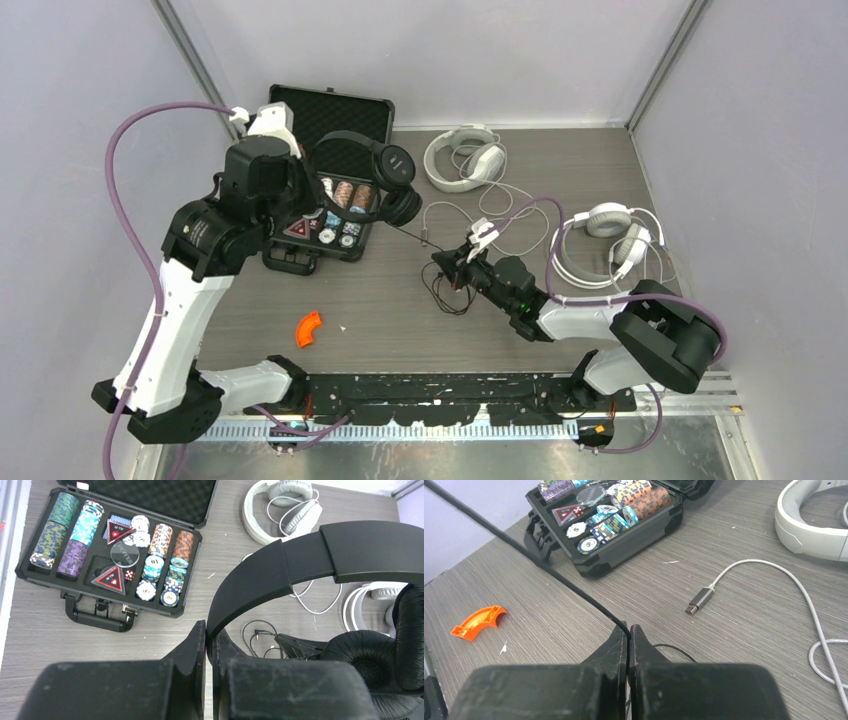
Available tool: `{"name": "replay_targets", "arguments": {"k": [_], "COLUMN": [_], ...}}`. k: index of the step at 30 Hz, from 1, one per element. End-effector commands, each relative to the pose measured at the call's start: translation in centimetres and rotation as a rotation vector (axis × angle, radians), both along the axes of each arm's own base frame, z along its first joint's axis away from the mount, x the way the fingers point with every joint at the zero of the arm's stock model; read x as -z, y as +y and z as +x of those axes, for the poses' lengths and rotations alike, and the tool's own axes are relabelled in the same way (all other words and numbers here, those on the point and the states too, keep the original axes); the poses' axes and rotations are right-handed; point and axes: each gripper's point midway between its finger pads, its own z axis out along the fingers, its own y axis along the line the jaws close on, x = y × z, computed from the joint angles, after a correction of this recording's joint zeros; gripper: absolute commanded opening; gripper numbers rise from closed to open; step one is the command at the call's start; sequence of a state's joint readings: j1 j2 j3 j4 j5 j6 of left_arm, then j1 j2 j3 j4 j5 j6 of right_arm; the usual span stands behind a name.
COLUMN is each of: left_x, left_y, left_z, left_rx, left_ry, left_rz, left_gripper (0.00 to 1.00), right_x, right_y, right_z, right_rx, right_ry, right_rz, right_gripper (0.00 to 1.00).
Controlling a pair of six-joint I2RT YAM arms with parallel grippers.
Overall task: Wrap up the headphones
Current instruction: Wrap the headphones cable around the headphones.
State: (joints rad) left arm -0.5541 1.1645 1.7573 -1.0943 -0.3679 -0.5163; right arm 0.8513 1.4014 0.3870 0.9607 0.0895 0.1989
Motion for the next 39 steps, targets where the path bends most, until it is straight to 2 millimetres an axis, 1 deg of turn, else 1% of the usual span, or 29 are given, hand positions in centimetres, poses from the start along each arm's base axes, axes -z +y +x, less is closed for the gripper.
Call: {"name": "replay_targets", "arguments": {"k": [1, 3, 6, 7, 8, 11, 13, 17, 21, 25, 27, 29, 31, 32, 34, 35, 38, 39], "left_x": [-4.2, -4.1, -3.8, -3.5, -3.1, -1.5, -0.3, 1.1, 2.6, 4.8, 6.0, 7.4, 8.7, 9.4, 10.2, 10.4, 10.9, 11.1], "left_y": [0.1, -0.9, -3.4, -4.6, -5.2, -6.6, -7.1, -7.8, -8.1, -7.7, -7.7, -7.5, -6.6, -6.0, -5.3, -5.0, -4.7, -4.8], "left_z": [0.9, 0.5, -0.5, -1.1, -1.5, -2.9, -3.8, -5.4, -6.5, -7.0, -7.5, -8.1, -7.7, -7.2, -6.3, -5.7, -4.0, -3.6], "left_rx": [-0.04, 0.005, 0.143, 0.206, 0.242, 0.346, 0.399, 0.498, 0.564, 0.605, 0.662, 0.727, 0.718, 0.698, 0.705, 0.704, 0.725, 0.746], "left_ry": [-0.162, -0.146, -0.104, -0.073, -0.046, 0.027, 0.06, 0.103, 0.156, 0.21, 0.236, 0.264, 0.283, 0.284, 0.252, 0.231, 0.158, 0.135], "left_rz": [-0.119, -0.146, -0.203, -0.224, -0.235, -0.244, -0.232, -0.221, -0.194, -0.126, -0.074, -0.018, 0.06, 0.106, 0.191, 0.227, 0.323, 0.351], "left_gripper": [0.0, 0.0, 0.0, 0.0, 0.0, 0.0, 0.0, 0.0, 0.0, 0.0, 0.0, 0.0, 0.0, 0.0, 0.0, 0.0, 0.0, 0.0], "right_x": [-0.4, -0.4, -0.7, -1.0, -1.3, -2.1, -2.5, -2.4, -2.7, -2.9, -3.7, -4.7, -5.7, -6.2, -7.1, -8.0, -9.4, -9.4], "right_y": [0.5, 0.4, 0.5, 0.5, 0.5, 0.5, 0.0, -0.9, -1.5, -2.2, -2.7, -2.9, -2.8, -2.5, -2.3, -2.0, -1.7, -1.8], "right_z": [0.6, 0.8, 1.1, 1.3, 1.4, 1.9, 2.5, 3.6, 3.9, 3.9, 3.7, 3.3, 2.5, 1.8, 0.5, -0.3, -2.7, -3.4], "right_rx": [0.004, 0.012, 0.026, 0.03, 0.034, 0.053, 0.079, 0.121, 0.136, 0.156, 0.16, 0.149, 0.107, 0.071, 0.02, -0.016, -0.104, -0.121], "right_ry": [0.007, 0.006, -0.002, -0.008, -0.014, -0.031, -0.038, -0.028, -0.025, -0.031, -0.041, -0.042, -0.027, -0.011, 0.048, 0.074, 0.168, 0.208], "right_rz": [0.019, 0.02, 0.023, 0.027, 0.031, 0.037, 0.041, 0.04, 0.055, 0.059, 0.07, 0.071, 0.055, 0.044, 0.039, 0.048, 0.057, 0.05], "right_gripper": [0.0, 0.0, 0.0, 0.0, 0.0, 0.0, 0.0, 0.0, 0.0, 0.0, 0.0, 0.0, 0.0, 0.0, 0.0, 0.0, 0.0, 0.0]}}
